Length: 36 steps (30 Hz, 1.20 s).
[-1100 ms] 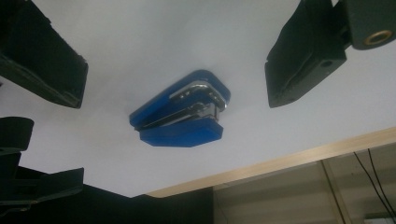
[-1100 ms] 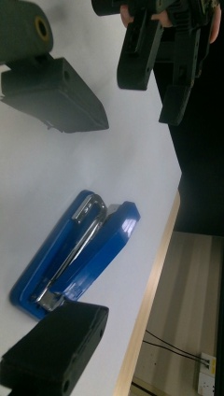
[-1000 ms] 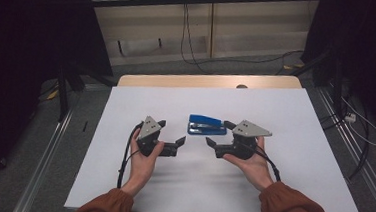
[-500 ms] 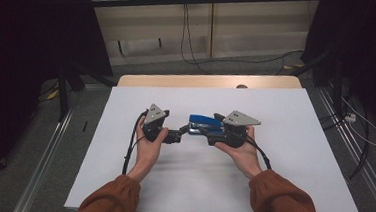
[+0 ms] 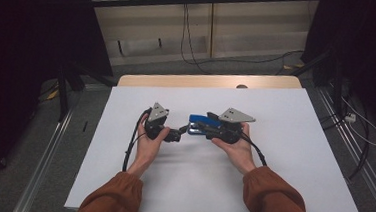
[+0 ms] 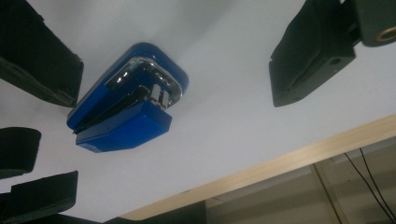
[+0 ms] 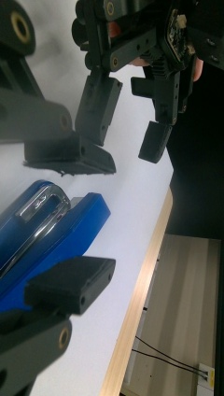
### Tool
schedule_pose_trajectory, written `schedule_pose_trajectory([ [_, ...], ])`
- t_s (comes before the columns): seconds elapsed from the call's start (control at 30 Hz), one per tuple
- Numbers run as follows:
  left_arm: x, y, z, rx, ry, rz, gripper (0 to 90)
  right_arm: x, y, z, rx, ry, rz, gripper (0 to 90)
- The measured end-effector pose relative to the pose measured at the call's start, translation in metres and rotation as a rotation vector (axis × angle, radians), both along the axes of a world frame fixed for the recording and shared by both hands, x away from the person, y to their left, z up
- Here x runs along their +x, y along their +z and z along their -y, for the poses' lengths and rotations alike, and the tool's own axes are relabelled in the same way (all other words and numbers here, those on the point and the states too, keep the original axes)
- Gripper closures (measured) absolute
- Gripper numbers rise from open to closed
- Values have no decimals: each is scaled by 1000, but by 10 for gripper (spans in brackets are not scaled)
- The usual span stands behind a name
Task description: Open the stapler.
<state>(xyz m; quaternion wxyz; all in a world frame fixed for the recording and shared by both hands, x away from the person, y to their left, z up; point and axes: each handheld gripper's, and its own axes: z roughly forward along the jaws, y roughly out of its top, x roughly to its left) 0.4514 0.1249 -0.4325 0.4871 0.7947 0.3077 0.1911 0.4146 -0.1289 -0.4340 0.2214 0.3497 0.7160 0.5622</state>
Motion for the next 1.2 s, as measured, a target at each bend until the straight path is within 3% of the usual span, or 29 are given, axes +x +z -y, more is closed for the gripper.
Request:
schedule_pose_trajectory([
  [0.03, 0, 0, 0, -5, 1, -5, 24, 1, -1, -1, -9, 5, 6, 561],
  [0.13, 1, -1, -1, -14, 12, -24, 27, 1, -2, -1, -8, 6, 0, 615],
  [0.17, 2, -2, -2, -5, 10, -34, 32, 2, -3, -1, -7, 11, -10, 686],
  [0.2, 3, -3, -2, -11, 13, -40, 32, 3, -3, 0, -3, 13, -15, 702],
  [0.33, 4, -4, -3, -31, 4, -43, 58, 5, -4, 0, 1, 37, -43, 788],
  [0.4, 4, -3, -2, -20, 16, -38, 56, 6, -5, -1, -1, 42, -59, 900],
  [0.53, 5, -3, -3, -15, 55, -30, 63, 8, -6, -2, -6, 45, -69, 900],
  [0.57, 5, -3, -4, -9, 56, -25, 71, 8, -6, -4, -26, 47, -70, 900],
  [0.67, 4, -3, -4, 9, 46, -23, 182, 9, -6, -5, -34, 55, -77, 900],
  [0.7, 4, -3, -4, 6, 40, -32, 182, 10, -6, -6, -39, 54, -75, 900],
  [0.83, 3, -1, -4, -9, 49, -42, 314, 12, -6, -7, -50, 56, -79, 900],
  [0.87, 3, 0, -4, 7, 61, -31, 314, 12, -6, -7, -50, 56, -79, 900],
  [0.9, 2, 1, -4, -2, 55, -37, 382, 12, -7, -8, -55, 59, -85, 900],
  [0.93, 2, 1, -4, -17, 38, -42, 382, 12, -7, -8, -55, 59, -85, 900],
  [1.03, 2, 0, -4, -4, 31, -61, 538, 12, -8, -9, -72, 66, -93, 900],
  [1.13, 1, 0, -2, 22, 24, -52, 594, 12, -8, -9, -76, 75, -93, 900],
  [1.2, -1, 1, 1, 40, 7, -44, 740, 12, -9, -10, -89, 74, -94, 900],
])
